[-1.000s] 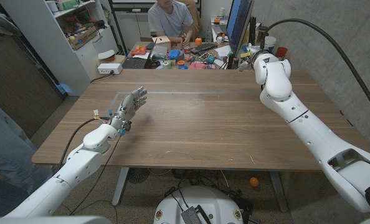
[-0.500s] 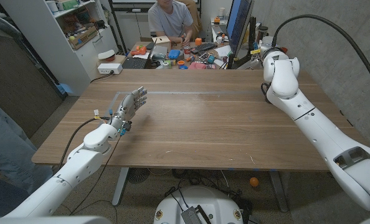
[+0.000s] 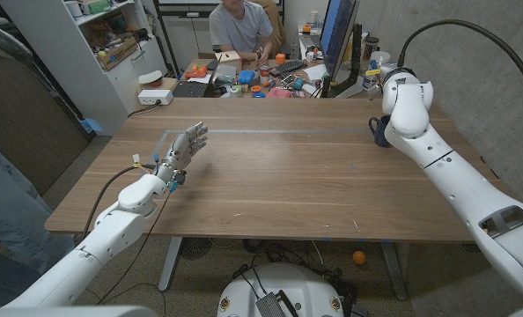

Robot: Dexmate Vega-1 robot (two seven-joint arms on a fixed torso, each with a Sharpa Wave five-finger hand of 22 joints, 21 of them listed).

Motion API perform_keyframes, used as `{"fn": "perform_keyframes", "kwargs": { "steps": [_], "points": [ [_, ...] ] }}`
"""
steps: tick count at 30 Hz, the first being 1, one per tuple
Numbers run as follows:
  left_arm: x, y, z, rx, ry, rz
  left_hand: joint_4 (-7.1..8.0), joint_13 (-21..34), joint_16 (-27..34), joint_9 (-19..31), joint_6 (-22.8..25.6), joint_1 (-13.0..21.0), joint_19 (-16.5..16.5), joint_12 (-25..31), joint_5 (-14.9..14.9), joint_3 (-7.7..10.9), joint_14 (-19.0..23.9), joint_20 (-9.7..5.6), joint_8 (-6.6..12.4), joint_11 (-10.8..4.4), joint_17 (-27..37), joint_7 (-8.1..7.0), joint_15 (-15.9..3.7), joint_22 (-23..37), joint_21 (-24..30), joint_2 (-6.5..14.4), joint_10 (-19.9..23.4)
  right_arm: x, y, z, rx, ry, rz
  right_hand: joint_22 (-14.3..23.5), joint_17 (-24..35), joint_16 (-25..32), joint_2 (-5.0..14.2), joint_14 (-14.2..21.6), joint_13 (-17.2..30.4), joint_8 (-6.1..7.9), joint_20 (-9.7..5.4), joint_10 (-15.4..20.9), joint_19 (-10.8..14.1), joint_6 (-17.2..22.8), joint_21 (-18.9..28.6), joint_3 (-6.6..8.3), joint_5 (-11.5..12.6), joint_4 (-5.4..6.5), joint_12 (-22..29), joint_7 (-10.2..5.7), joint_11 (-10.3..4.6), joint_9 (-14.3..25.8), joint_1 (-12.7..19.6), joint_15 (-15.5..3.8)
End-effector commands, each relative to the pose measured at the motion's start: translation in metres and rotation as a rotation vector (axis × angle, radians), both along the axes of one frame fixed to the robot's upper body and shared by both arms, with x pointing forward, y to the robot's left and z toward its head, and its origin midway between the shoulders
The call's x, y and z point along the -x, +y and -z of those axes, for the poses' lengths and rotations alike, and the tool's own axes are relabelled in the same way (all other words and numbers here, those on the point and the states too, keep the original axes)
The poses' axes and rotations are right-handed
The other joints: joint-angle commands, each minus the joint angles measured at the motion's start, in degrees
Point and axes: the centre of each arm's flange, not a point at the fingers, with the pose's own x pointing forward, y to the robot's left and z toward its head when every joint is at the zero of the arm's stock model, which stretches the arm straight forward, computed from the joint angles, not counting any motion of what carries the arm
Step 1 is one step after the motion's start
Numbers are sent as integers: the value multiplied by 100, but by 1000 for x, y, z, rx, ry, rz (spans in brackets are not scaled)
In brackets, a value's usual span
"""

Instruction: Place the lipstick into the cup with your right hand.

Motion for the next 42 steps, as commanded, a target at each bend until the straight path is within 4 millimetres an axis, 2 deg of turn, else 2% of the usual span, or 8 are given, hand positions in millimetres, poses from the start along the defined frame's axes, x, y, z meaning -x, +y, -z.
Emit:
{"fn": "perform_keyframes", "kwargs": {
  "steps": [1, 8, 18, 31, 42],
  "points": [
    [0, -2, -3, 6, 0, 4, -2, 28, 37, 27, 44, 24, 6, 14, 38, 54, -11, 8, 4, 20, 19, -3, -12, 14, 20, 7, 30, 0, -31, -1, -54, 9, 81, 19, 29, -12, 44, 43, 39, 116, -3, 45, -57, 528, -19, 0, 7, 24, 24, -14, -25, 15, 9, -176],
    [-2, -5, -5, 11, 0, 7, -4, 27, 36, 28, 44, 24, 4, 12, 38, 58, -11, 7, 2, 15, 19, -4, -13, 14, 20, 5, 30, -2, -46, 3, -92, 10, 110, 18, 51, -13, 49, 52, 53, 120, -3, 48, -71, 537, -28, -8, 8, 27, 30, -28, -11, 11, 8, -177],
    [-5, -8, -7, 7, 4, 0, -6, 27, 35, 28, 49, 24, 3, 15, 38, 62, -9, 8, 3, 19, 19, 0, -12, 14, 19, 2, 42, -14, -64, 12, -119, 46, 146, 18, 73, -18, 56, 69, 58, 119, -9, 37, -78, 535, -35, -11, 10, 24, 22, -46, -31, 7, 16, -185],
    [-8, -14, -12, -2, 11, -14, -7, 28, 35, 28, 51, 23, -3, 13, 38, 66, -6, 10, 2, 1, 19, 0, -14, 14, 17, 0, 42, -35, -78, 24, -151, 77, 150, 19, 85, -38, 69, 97, 60, 123, -15, 55, -80, 541, -41, -12, 12, 32, 23, -48, -34, 1, 9, -185],
    [-15, -22, -12, -5, 24, -10, -7, 28, 33, 28, 50, 22, -6, 7, 38, 70, -8, 10, 0, 13, 18, 0, -10, 14, 16, 0, 31, -52, -81, 42, -152, 120, 151, 19, 103, -87, 72, 28, 65, 121, -26, 31, -142, 534, -69, -20, 12, 36, 8, -51, -53, -4, 4, -160]
  ]
}}
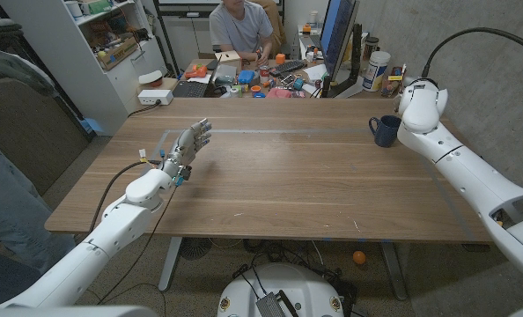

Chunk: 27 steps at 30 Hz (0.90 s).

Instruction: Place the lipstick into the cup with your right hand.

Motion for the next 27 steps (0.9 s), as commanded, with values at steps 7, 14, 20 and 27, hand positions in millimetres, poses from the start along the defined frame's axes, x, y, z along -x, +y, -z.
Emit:
{"fn": "perform_keyframes", "kwargs": {
  "steps": [7, 14, 20, 27],
  "points": [
    [-9, -10, 2, -3, 19, 3, 17, 28, 32, 28, 53, 23, -10, 6, 38, 49, -11, 10, 0, 39, 17, -1, -11, 14, 15, 0, 8, -22, -8, 24, -16, 65, 6, 19, 2, -55, 69, -7, 33, 124, -24, 9, -27, 539, -31, 16, 15, 20, 7, -57, -25, 23, -2, -138],
    [-10, -11, 4, -2, 26, 6, 17, 28, 31, 28, 64, 23, -9, 4, 38, 53, -12, 6, 4, 34, 17, 1, -11, 15, 16, 2, 5, -28, -5, 30, -18, 87, 2, 19, 17, -66, 75, -19, 33, 123, -9, 7, -49, 534, -41, 8, 14, 30, 2, -64, -31, 21, -16, -130],
    [-9, -11, 6, -1, 30, 7, 17, 28, 30, 28, 59, 23, -10, 5, 39, 56, -14, 4, 1, 41, 17, 3, -11, 15, 16, 3, 11, -31, -2, 33, -14, 102, -2, 19, 29, -80, 74, -34, 33, 122, -1, -11, -62, 530, -48, 4, 15, 27, -9, -67, -52, 18, -14, -121],
    [-10, -12, 10, -1, 35, 12, 18, 28, 30, 29, 56, 22, -10, 12, 39, 60, -13, 5, -1, 40, 17, 6, -11, 15, 16, 5, 29, -33, 4, 33, -10, 109, -13, 19, 12, -154, 60, -92, 42, 56, 23, -92, -92, 366, -63, 4, 19, 26, -46, -87, -62, 11, -27, -76]
  ]
}}
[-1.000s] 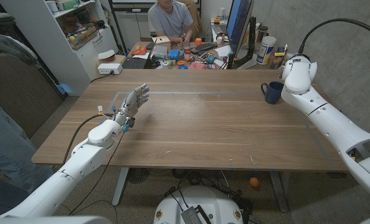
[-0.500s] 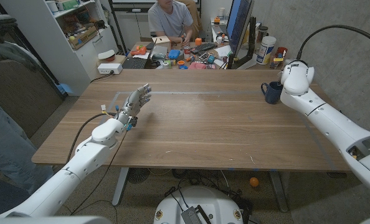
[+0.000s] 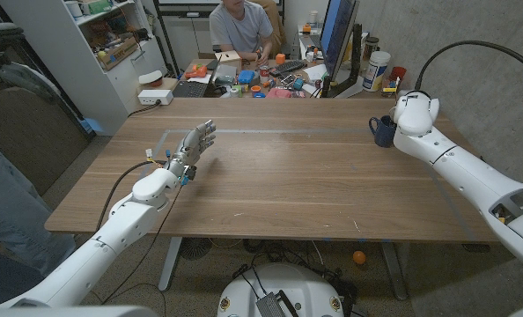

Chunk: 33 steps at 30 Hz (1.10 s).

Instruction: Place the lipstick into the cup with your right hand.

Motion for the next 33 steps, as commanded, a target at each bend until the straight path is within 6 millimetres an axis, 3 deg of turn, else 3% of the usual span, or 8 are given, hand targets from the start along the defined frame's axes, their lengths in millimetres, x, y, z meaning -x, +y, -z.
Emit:
{"fn": "perform_keyframes", "kwargs": {
  "steps": [1, 13, 24, 33],
  "points": [
    [-1, -2, 6, 2, 11, 7, -6, 28, 31, 29, 19, 22, -10, 12, 39, 37, -12, 6, 0, 42, 17, 3, -11, 15, 16, 4, 30, -5, 6, 5, 4, 22, -11, 20, 15, -55, 28, -73, 14, 35, 10, -90, -34, 315, -19, 6, 18, 40, -41, -77, -34, 8, 6, -100],
    [0, -2, 10, 3, 17, 9, -5, 28, 24, 29, 28, 20, -11, 12, 39, 41, -30, 6, 2, 41, 17, 0, -12, 15, 17, 4, 36, -5, 9, 8, -2, 30, -17, 24, 15, -165, -49, -159, -26, -159, 119, -529, -45, -92, -28, -69, 12, 84, -260, -226, -17, -19, -132, 12],
    [2, -2, 13, 3, 22, 7, -5, 28, 18, 29, 30, 20, -12, 16, 39, 46, -48, 7, 1, 35, 17, 1, -24, 15, 17, 5, 49, -7, 10, 12, 2, 40, -17, 27, -42, -266, -103, -130, -74, -271, 234, -1024, -118, -272, -60, -80, 37, 94, -516, -255, 71, -56, -217, 54],
    [3, -2, 13, 5, 22, 10, -7, 28, -1, 29, 60, 20, -19, 27, 39, 52, -111, -13, 10, 15, 16, 8, -109, 15, 15, 3, 85, -5, 11, 12, 8, 35, -14, 30, -39, -338, -122, -167, -112, -567, 270, -1214, -141, -878, -69, -72, 58, 70, -651, -363, 160, -96, -222, 113]
  ]
}}
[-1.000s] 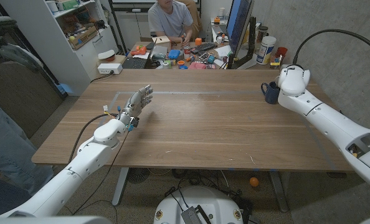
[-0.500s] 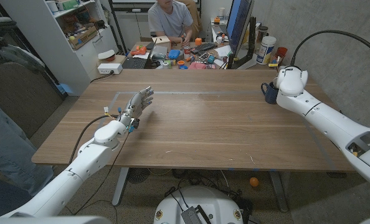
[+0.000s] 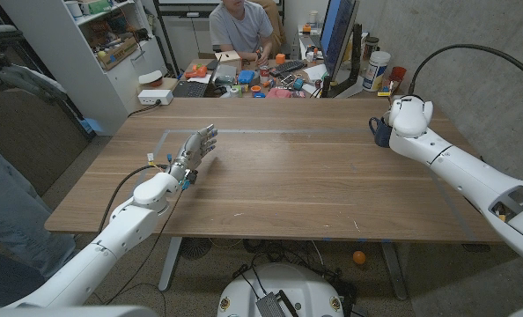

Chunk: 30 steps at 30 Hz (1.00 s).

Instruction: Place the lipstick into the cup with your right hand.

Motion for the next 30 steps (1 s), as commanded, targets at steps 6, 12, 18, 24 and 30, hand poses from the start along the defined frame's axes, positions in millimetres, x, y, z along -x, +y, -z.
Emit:
{"fn": "perform_keyframes", "kwargs": {
  "steps": [6, 12, 18, 24, 30],
  "points": [
    [1, 0, 3, 4, 5, 3, -8, 28, 2, 29, 66, 20, -22, 27, 39, 55, -25, -18, 11, -17, 15, 9, -24, 15, 14, 2, 60, 2, 2, 1, 9, -7, 4, 33, 13, -60, -83, -25, -10, -221, 65, -138, 37, -449, -21, -10, 24, -9, -98, -88, 59, -23, -12, 84],
    [1, 0, 3, 5, 3, 6, -9, 28, 5, 29, 68, 20, -24, 26, 39, 56, -24, -15, 10, -19, 15, 7, -25, 15, 14, 2, 60, 5, 2, 0, 8, -18, -2, 34, 18, -79, -100, -35, -18, -289, 79, -235, 39, -575, -20, -21, 26, -10, -152, -70, 103, -31, -29, 84],
    [0, 1, 3, 4, 3, 8, -9, 28, 11, 29, 69, 20, -25, 25, 39, 59, -12, -19, 9, -24, 14, 1, -27, 15, 14, 1, 62, 8, 5, 1, 26, -52, 6, 45, 105, -16, -32, 99, 32, -66, 34, 89, 111, 51, 16, -25, 45, -9, -16, 38, -82, -24, -19, -14],
    [0, 2, 2, 0, -1, 12, -9, 28, 16, 29, 72, 20, -25, 25, 39, 61, -4, -18, 9, -24, 14, -2, -22, 15, 15, 1, 64, 18, 7, -4, 21, -76, 3, 50, 151, -2, -28, 101, 54, -49, 38, 132, 107, 118, 18, -67, 39, 30, 8, 53, -100, -23, -91, -47],
    [1, 4, -1, -3, -11, 18, -9, 28, 18, 29, 84, 19, -28, 23, 39, 63, -1, -17, 11, -18, 13, -3, -20, 15, 14, 0, 64, 36, 9, -8, 12, -171, -3, 52, 161, -42, -37, 42, 76, -81, 71, 83, 85, 63, 12, -106, 35, 74, -5, 42, -93, -23, -181, 21]
  ]
}}
